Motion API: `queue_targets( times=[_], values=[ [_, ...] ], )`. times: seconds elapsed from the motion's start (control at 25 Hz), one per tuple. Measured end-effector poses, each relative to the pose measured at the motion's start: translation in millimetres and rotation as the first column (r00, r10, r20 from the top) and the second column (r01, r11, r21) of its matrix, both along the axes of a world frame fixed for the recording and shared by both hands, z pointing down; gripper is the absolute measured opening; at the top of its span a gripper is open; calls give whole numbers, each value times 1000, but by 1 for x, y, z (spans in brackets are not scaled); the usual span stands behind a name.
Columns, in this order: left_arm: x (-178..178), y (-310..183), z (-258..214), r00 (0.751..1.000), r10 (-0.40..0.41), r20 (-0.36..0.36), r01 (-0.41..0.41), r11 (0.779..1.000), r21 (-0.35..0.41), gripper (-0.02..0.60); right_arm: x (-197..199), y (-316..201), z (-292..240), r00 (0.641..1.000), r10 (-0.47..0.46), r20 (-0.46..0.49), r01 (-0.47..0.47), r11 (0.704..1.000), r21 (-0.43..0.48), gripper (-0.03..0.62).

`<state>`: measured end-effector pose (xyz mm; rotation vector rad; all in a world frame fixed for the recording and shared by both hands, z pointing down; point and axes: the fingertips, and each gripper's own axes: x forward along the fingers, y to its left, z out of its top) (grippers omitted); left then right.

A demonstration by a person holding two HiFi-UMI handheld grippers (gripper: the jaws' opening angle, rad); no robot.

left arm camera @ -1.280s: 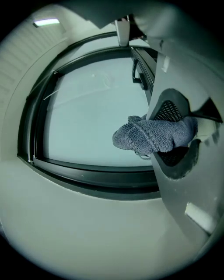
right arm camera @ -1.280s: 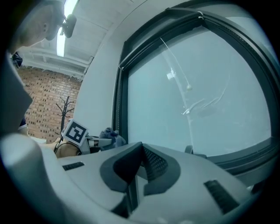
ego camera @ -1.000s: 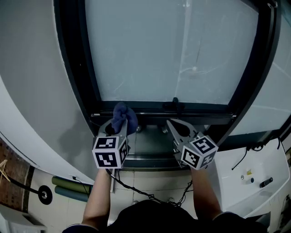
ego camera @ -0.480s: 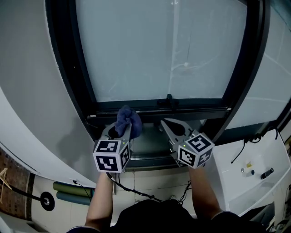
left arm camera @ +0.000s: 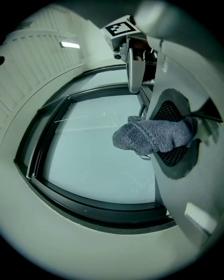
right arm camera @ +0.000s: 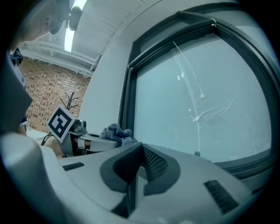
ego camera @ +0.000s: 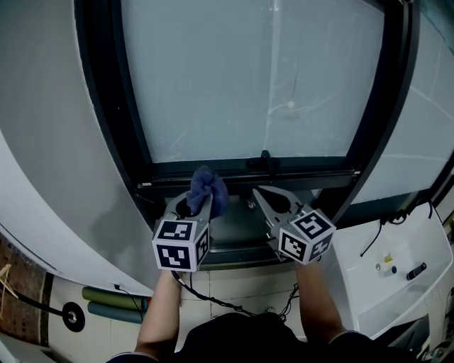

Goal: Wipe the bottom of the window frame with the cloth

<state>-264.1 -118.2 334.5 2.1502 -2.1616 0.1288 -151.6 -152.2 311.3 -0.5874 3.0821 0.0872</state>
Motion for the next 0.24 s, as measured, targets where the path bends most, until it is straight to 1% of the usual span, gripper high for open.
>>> queue_targets(
  times=[0.24],
  values=[
    [0, -2, 1, 1000, 7, 0, -7, 1000, -5, 97, -3, -2, 0, 1000, 3, -1, -3, 1000, 0, 0]
  ],
)
